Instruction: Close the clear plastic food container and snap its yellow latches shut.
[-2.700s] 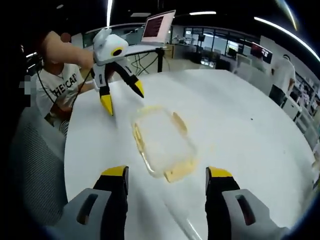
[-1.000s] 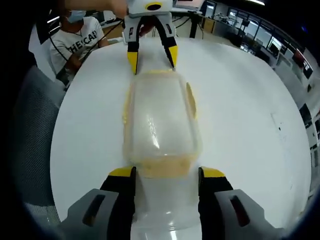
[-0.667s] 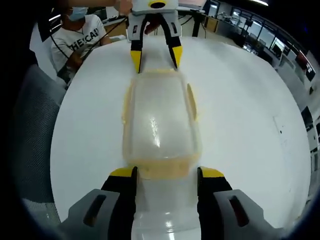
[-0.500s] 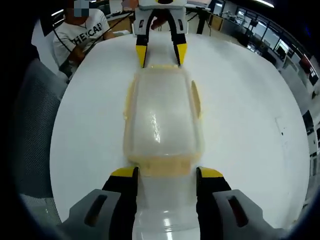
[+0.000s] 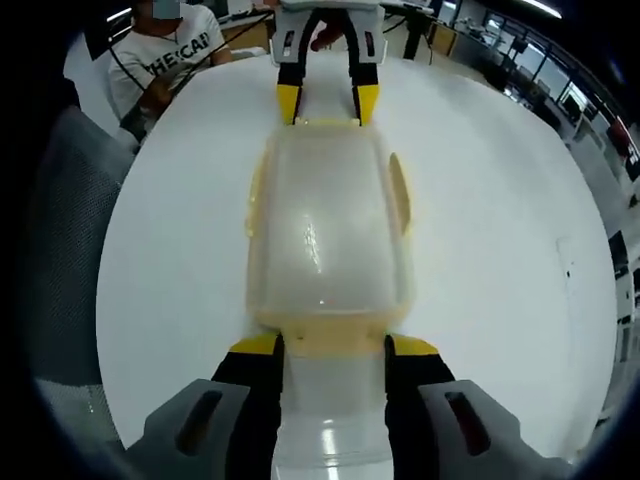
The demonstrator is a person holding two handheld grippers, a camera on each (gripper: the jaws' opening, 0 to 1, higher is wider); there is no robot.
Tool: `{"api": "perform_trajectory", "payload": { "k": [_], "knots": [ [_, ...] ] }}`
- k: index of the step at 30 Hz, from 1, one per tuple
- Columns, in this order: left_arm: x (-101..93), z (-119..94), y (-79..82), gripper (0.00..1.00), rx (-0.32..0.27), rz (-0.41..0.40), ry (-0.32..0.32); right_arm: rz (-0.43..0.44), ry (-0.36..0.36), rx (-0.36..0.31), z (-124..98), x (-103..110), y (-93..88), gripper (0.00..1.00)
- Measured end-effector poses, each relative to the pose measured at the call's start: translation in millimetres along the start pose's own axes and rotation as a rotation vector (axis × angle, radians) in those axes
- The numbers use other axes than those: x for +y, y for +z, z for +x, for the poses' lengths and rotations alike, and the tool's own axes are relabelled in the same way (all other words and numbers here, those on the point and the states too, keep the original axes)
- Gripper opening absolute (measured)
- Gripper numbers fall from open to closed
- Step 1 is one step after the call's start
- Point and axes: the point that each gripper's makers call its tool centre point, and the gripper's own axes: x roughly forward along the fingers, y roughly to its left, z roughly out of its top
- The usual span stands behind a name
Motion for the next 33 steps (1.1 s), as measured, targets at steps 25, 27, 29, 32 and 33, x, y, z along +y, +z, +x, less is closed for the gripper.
{"api": "perform_trajectory", "payload": {
  "k": [25,27,29,32,33],
  "knots": [
    [-4.5,3,2.4,0.35,0.098,-0.028,-0.013,0.012,0.007,0.106,1,2,-0.4,0.36],
    [-5.5,2,1.5,0.34,0.093,-0.038,-0.004,0.001,-0.012,0.115,-1,3,-0.8,0.36],
    [-8.7,-1,1.4,0.34,0.045,-0.066,0.011,0.01,-0.034,0.071,-2,1,-1.0,0.36],
    [-21.8,-6,5.8,0.33,0.014,-0.062,-0.006,0.001,-0.002,0.078,-4,14,-3.7,0.35],
    [-24.9,-5,5.5,0.33,0.018,-0.059,-0.004,0.002,0.004,0.074,-5,18,-2.2,0.35]
  ]
}}
